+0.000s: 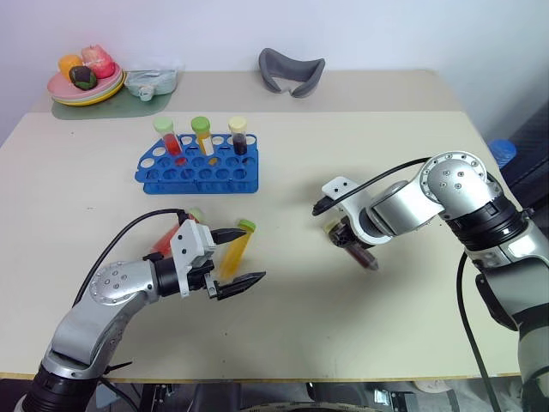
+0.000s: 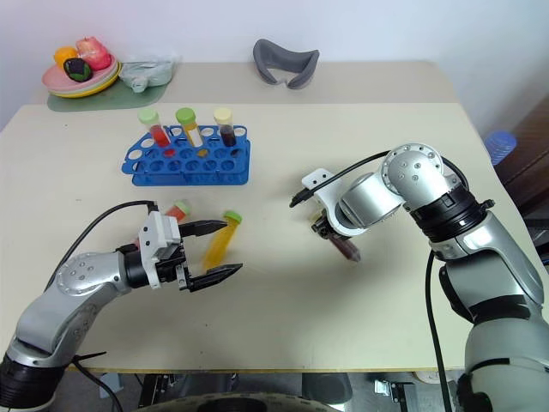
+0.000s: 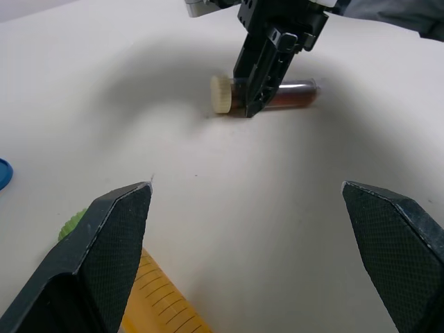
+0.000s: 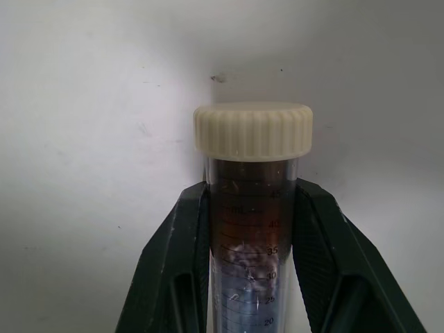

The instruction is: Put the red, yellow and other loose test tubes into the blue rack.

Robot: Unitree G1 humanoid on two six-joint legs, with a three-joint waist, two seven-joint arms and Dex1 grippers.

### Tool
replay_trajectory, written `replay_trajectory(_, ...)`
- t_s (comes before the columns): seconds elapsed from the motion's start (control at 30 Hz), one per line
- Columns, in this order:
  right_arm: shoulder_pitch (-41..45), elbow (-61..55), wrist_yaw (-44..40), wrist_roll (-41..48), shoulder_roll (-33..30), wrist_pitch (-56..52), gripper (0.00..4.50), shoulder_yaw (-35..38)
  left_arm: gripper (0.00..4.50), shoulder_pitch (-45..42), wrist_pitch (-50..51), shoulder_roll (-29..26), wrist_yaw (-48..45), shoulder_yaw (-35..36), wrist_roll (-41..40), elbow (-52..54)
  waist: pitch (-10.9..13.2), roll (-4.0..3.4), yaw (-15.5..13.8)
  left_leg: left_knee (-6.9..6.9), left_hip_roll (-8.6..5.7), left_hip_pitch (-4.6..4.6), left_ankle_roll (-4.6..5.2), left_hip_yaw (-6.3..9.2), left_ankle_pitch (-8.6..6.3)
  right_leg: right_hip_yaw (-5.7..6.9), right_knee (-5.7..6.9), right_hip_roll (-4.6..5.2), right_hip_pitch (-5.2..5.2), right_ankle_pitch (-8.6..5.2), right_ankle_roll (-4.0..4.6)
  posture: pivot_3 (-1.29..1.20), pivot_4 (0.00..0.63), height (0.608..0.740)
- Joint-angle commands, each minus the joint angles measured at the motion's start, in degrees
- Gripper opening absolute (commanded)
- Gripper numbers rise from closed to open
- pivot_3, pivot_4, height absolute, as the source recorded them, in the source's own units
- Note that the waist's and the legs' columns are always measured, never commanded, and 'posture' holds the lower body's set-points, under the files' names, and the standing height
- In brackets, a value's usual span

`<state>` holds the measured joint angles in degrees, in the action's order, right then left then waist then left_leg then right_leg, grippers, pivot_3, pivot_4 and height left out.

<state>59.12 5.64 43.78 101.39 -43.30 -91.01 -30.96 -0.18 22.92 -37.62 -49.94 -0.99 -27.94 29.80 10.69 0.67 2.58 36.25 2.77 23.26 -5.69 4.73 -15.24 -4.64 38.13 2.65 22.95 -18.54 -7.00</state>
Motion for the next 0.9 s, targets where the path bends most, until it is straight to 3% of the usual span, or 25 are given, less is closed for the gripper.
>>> replay_trajectory(0.03, 0.00, -0.52, 2.02, 2.20, -0.24, 1.22, 1.33, -1.62, 4.50, 0.62, -2.59, -0.05, -1.16, 1.07, -0.06, -0.24, 0.00, 0.00, 0.04, 0.00, 0.00, 0.00, 0.00, 0.00, 0.00, 0.00, 0.00, 0.00, 0.00, 0.00, 0.00, 0.00, 0.150, 0.740)
replay_trajectory(0.23, -0.02, -1.42, 4.35, 4.86, -1.14, 3.59, 1.33, -2.48, 4.50, 1.48, -4.26, 0.04, -1.56, 1.05, 0.30, -0.90, -0.01, 0.00, 0.09, 0.00, 0.01, -0.01, 0.00, 0.00, 0.00, 0.00, 0.01, -0.01, 0.00, 0.00, 0.00, 0.00, 0.150, 0.740)
replay_trajectory(0.33, 1.10, -5.25, 0.61, -0.01, -0.77, 4.68, 1.33, 1.97, 4.50, 2.22, -4.32, 0.22, 0.24, 3.66, -0.16, -1.02, 0.00, -0.01, 0.15, 0.00, 0.01, 0.00, 0.00, 0.00, 0.00, -0.01, 0.03, -0.01, 0.04, 0.00, 0.00, 0.00, 0.150, 0.740)
replay_trajectory(0.4, 1.91, -8.64, -5.96, -4.12, 0.17, 6.82, 1.33, 6.27, 4.50, 2.41, -3.58, 0.91, 2.16, 7.15, -2.11, -1.62, 0.02, -0.05, 0.11, 0.00, 0.01, 0.11, 0.01, 0.00, 0.01, -0.02, 0.10, -0.02, 0.21, 0.00, 0.01, 0.00, 0.150, 0.740)
replay_trajectory(0.5, 1.82, -17.76, -23.77, -17.45, 0.76, 17.08, 1.33, 11.81, 4.50, 2.80, -2.45, 1.63, 4.65, 13.58, -5.14, -3.10, 0.03, -0.06, 0.01, -0.02, 0.03, 0.17, 0.01, 0.00, 0.01, -0.01, 0.14, -0.04, 0.32, 0.00, 0.00, 0.00, 0.150, 0.740)
replay_trajectory(0.6, 0.00, -22.25, -39.03, -33.22, 1.37, 29.91, 1.33, 11.11, 4.50, 2.80, -2.43, 1.93, 6.03, 17.98, -6.29, -5.27, 0.02, -0.05, -0.04, -0.04, 0.03, 0.16, 0.01, 0.00, 0.00, 0.01, 0.08, -0.03, 0.30, 0.00, 0.00, 0.00, 0.150, 0.740)
replay_trajectory(0.73, -4.95, -19.34, -49.20, -52.77, 9.79, 50.44, 1.33, 8.17, 4.50, 1.67, -4.23, 3.63, 8.16, 20.06, -5.59, -8.48, -0.01, 0.00, -0.01, 0.01, 0.02, 0.14, 0.00, -0.01, 0.01, 0.02, 0.07, -0.01, 0.23, 0.01, -0.01, 0.00, 0.150, 0.740)
replay_trajectory(0.9, -6.67, -5.26, -49.71, -70.15, 28.81, 70.54, 1.33, 7.64, 4.50, 1.26, -7.06, 6.24, 11.08, 20.66, -3.87, -10.36, 0.00, -0.01, 0.89, -0.02, 0.03, 0.14, -0.08, -0.03, 0.05, 0.00, 0.22, -0.02, 0.33, 0.01, 0.00, 0.00, 0.150, 0.740)
